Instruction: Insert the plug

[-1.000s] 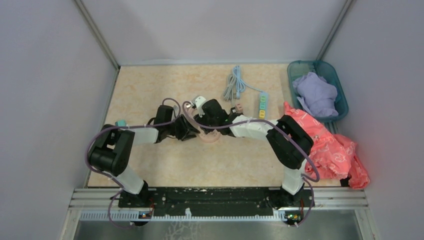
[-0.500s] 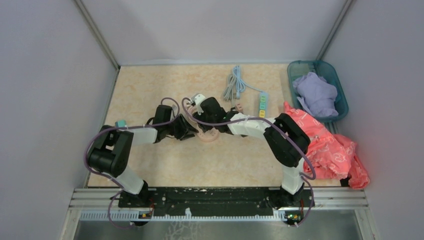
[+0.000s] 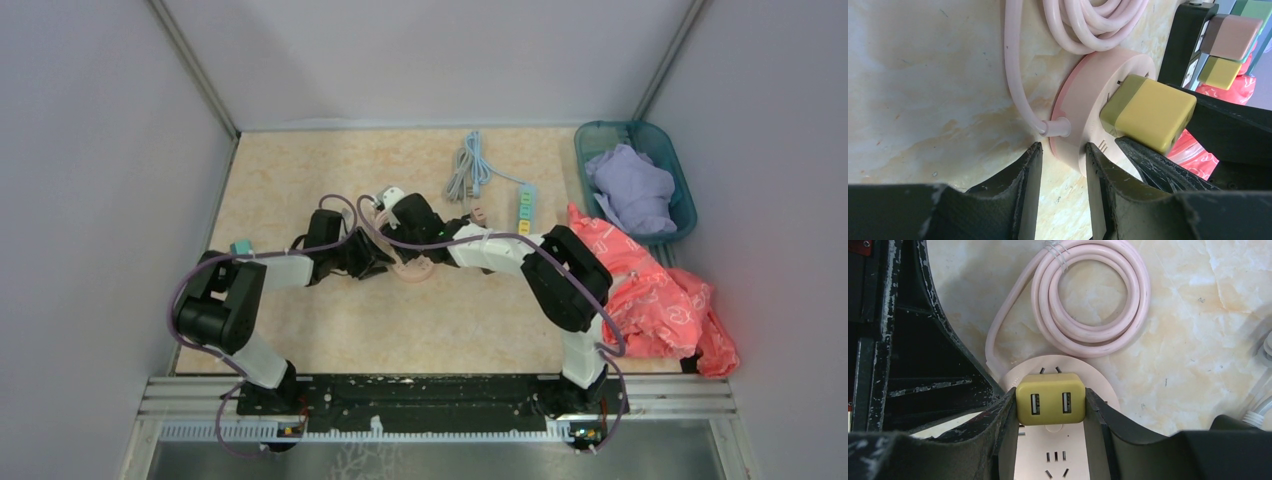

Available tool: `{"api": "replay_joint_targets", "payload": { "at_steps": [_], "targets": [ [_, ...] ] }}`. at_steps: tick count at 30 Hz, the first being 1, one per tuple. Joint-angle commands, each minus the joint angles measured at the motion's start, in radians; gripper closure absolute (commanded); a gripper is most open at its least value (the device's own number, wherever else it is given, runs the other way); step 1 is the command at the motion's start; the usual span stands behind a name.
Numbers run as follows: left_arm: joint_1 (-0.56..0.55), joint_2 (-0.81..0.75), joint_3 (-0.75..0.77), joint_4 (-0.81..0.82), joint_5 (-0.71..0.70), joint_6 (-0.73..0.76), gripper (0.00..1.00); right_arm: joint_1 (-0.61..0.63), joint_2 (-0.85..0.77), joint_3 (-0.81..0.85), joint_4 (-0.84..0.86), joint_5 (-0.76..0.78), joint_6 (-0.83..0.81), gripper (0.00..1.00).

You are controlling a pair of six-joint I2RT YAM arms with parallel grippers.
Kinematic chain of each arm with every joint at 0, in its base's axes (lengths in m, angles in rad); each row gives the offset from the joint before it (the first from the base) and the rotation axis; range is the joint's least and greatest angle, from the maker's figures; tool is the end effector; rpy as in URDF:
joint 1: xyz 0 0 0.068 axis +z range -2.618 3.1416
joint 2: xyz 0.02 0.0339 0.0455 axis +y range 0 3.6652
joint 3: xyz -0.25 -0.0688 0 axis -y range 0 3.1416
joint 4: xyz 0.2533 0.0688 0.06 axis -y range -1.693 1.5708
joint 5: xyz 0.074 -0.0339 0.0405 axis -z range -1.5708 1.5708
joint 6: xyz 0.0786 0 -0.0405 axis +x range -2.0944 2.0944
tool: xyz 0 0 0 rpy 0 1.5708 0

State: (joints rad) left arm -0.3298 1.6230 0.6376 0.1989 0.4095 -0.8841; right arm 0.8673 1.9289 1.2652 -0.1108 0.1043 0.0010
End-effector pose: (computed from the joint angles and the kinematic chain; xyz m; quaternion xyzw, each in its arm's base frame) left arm 0.2985 -0.1353 0.0818 -0.1728 0.8915 -0.3678 0.2002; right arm 0.2992 0.3401 0.1324 -0.3680 0.8440 0.1193 0.3715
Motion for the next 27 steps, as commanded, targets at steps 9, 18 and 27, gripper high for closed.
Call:
{"api": "replay_joint_targets", "payload": {
  "at_steps": [9, 18, 27],
  "targets": [
    [-0.001, -0.01, -0.029, -0.065, -0.038, 0.033, 0.55, 0.014, 0.11, -0.099, -0.33, -0.003, -0.001, 1.0],
    [-0.001, -0.075, -0.012, -0.122, -0.063, 0.049, 0.4, 0.017, -0.027, -0.095, -0.243, 0.008, 0.029, 0.92],
    [0.009, -0.22, 0.008, -0.265, -0.178, 0.101, 0.21, 0.018, -0.089, -0.052, -0.189, 0.001, 0.046, 0.44]
  ]
}}
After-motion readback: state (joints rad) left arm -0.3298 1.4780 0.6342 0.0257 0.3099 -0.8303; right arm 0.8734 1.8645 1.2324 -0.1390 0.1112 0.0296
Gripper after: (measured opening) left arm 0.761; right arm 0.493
